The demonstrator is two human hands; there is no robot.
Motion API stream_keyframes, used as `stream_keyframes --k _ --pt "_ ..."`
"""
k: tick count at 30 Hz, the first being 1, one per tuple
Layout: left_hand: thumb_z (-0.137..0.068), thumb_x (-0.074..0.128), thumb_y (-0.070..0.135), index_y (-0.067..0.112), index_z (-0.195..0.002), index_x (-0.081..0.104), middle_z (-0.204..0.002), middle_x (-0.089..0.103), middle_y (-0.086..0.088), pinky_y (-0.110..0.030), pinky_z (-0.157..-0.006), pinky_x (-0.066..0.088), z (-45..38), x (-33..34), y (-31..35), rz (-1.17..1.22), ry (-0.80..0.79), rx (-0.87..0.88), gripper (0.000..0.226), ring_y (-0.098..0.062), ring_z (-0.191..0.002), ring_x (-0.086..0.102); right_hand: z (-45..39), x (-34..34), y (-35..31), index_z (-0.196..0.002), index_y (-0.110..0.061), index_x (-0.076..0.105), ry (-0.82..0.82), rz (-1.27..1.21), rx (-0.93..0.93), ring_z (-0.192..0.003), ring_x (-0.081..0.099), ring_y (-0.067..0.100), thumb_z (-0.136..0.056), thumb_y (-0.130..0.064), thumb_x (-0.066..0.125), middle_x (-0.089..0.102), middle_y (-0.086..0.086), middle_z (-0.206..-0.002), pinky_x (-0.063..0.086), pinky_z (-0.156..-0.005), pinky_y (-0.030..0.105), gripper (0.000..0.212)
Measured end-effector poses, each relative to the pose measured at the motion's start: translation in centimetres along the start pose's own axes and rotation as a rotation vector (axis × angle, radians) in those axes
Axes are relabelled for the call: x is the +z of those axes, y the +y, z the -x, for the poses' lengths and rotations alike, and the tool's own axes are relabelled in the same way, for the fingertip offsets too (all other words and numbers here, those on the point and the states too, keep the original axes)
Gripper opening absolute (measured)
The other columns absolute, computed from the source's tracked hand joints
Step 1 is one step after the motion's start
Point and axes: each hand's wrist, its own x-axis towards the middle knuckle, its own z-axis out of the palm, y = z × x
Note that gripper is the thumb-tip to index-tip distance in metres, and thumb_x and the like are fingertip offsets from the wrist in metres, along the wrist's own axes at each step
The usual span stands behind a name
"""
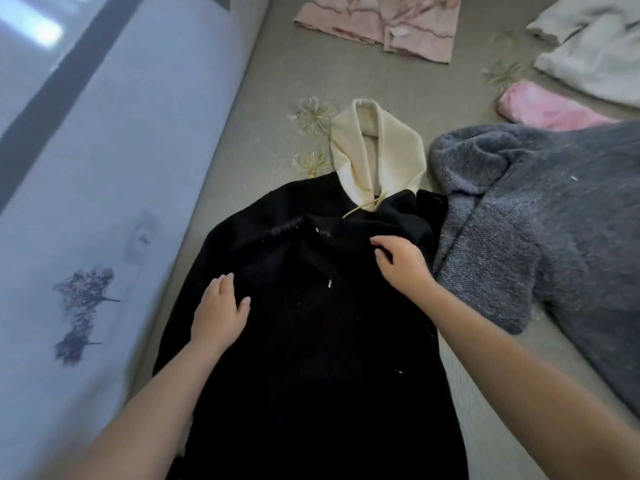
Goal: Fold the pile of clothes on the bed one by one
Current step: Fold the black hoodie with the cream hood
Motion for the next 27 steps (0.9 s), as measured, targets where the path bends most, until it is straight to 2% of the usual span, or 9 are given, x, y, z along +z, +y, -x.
stream_keyframes --k 3,5,9,11,15,19,22,24,27 --pt "-0.093 0.047 0.032 0.005 -0.144 0.019 -0.151 0.022 -0.012 -0.035 -0.112 0.022 -1.7 3.1 1.6 0.040 -0.036 0.046 0.064 -0.024 -0.141 0.016 1.6 -0.9 2.8 -0.092 0.006 0.068 0.317 0.002 -0.096 -0.080 0.064 0.029 -0.078 0.003 0.059 0.068 0.020 -0.082 0.039 -0.077 0.017 0.017" --pt "-0.092 0.049 0.032 0.005 -0.144 0.018 -0.151 0.022 -0.012 -0.032 -0.113 0.019 -3.0 4.5 3.1 0.041 -0.028 0.117 0.066 -0.023 -0.141 0.015 2.9 -1.4 5.2 -0.095 0.006 0.065 0.376 0.068 -0.057 -0.076 0.060 0.032 -0.075 -0.004 0.062 0.063 0.018 -0.078 0.036 -0.074 0.017 0.023" --pt "-0.093 0.048 0.031 0.005 -0.143 0.024 -0.151 0.023 -0.009 -0.027 -0.113 0.014 -5.3 5.7 6.9 0.054 0.022 0.323 0.061 -0.019 -0.142 0.013 4.9 0.6 9.3 -0.143 -0.010 0.023 -0.132 0.432 0.365 -0.123 0.038 0.029 -0.075 -0.045 0.069 0.040 0.011 -0.133 0.032 -0.099 0.034 0.090" --pt "-0.093 0.049 0.027 0.004 -0.139 0.033 -0.148 0.030 -0.010 -0.028 -0.112 0.015 -6.0 5.6 9.2 0.119 0.045 0.431 0.054 -0.020 -0.141 0.018 5.1 2.4 9.7 -0.146 -0.016 0.011 -0.213 0.533 0.376 -0.123 0.038 0.023 -0.078 -0.051 0.061 0.039 0.005 -0.134 0.029 -0.100 0.036 0.091" --pt "-0.093 0.050 0.018 0.000 -0.115 0.059 -0.123 0.058 -0.013 -0.025 -0.102 0.028 -7.4 4.2 14.6 0.268 0.099 0.601 0.030 -0.026 -0.124 0.046 5.3 3.7 10.2 -0.114 -0.004 0.063 0.205 0.479 0.269 -0.070 0.064 0.026 -0.063 -0.011 0.069 0.065 0.006 -0.072 0.037 -0.081 0.041 0.052" --pt "-0.092 0.037 0.050 0.012 -0.097 0.059 -0.085 0.062 0.001 -0.025 -0.071 0.039 -10.5 2.4 22.0 0.457 -0.301 0.235 0.044 -0.019 -0.085 0.059 7.7 3.0 11.2 -0.102 -0.010 0.070 0.443 0.467 0.219 -0.068 0.046 0.018 -0.064 -0.018 0.037 0.054 0.002 -0.060 0.025 -0.075 0.034 0.052" --pt "-0.083 0.033 0.069 0.005 -0.120 0.056 -0.110 0.065 -0.016 -0.035 -0.080 0.047 -11.3 2.7 26.8 0.310 -0.642 -0.066 0.078 -0.029 -0.090 0.062 9.2 2.7 12.2 -0.103 -0.016 0.071 0.485 0.443 0.229 -0.064 0.050 0.019 -0.065 -0.008 0.041 0.054 0.004 -0.062 0.024 -0.072 0.034 0.049" --pt "-0.082 0.041 0.067 0.003 -0.130 0.048 -0.117 0.062 -0.018 -0.036 -0.095 0.042 -10.7 3.7 28.6 0.201 -0.754 -0.118 0.080 -0.034 -0.106 0.057 9.5 2.9 12.8 -0.100 -0.020 0.072 0.499 0.423 0.222 -0.059 0.056 0.022 -0.060 -0.001 0.056 0.057 0.005 -0.066 0.024 -0.072 0.033 0.047" --pt "-0.086 0.060 0.029 0.003 -0.119 0.055 -0.092 0.063 -0.009 -0.030 -0.075 0.046 -10.8 5.2 30.6 0.300 -0.693 -0.028 0.043 -0.024 -0.084 0.058 9.6 3.5 13.3 -0.096 -0.024 0.074 0.540 0.366 0.229 -0.072 0.046 0.016 -0.053 -0.002 0.067 0.059 0.004 -0.068 0.024 -0.074 0.033 0.049"
